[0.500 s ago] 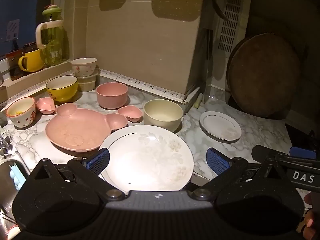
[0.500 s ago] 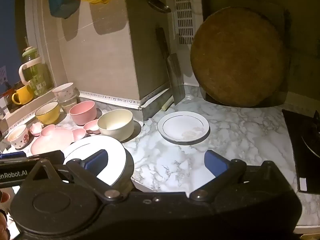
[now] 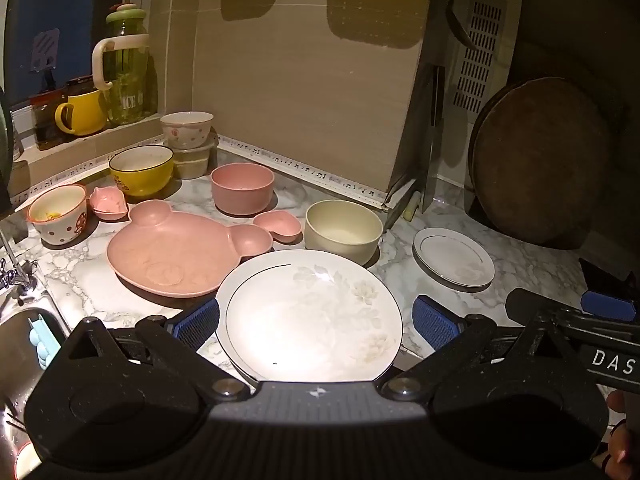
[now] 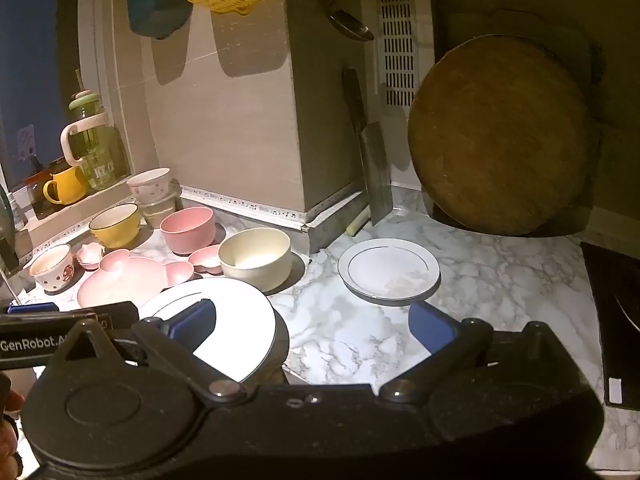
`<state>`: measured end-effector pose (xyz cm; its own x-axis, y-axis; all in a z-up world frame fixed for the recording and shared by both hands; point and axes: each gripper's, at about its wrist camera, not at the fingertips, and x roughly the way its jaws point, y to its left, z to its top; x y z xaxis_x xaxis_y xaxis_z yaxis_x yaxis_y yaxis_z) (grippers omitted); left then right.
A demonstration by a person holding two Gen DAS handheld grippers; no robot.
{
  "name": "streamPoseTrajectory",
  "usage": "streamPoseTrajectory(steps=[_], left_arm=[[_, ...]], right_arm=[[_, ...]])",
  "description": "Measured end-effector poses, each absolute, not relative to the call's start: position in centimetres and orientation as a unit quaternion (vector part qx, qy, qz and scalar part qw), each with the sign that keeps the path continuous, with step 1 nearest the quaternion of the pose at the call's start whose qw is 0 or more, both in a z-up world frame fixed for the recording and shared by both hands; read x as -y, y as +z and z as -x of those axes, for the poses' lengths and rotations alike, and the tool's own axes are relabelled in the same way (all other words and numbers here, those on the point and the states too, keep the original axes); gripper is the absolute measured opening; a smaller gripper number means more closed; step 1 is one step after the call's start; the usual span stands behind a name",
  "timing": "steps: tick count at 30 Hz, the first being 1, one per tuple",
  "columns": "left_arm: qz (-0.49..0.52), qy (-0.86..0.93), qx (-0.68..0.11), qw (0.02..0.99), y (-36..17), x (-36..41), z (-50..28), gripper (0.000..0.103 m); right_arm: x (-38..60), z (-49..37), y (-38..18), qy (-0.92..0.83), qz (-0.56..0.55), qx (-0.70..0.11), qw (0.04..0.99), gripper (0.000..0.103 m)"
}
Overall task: Organize plates and bowls
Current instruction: 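Move both tools toward the rim of the large white floral plate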
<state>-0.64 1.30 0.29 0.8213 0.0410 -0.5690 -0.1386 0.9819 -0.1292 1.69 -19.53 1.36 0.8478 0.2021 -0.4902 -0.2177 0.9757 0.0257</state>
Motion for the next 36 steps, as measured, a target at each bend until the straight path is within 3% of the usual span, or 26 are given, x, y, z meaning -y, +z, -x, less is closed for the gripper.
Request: streamPoseTrajectory(steps=[36], left_arm=[[0.082, 0.069, -0.288, 0.952, 0.6, -1.5, 1.9, 0.103]], right_arm=[[18.7, -0.9, 1.7, 0.125, 0.021, -0.244, 0.962, 0.099]])
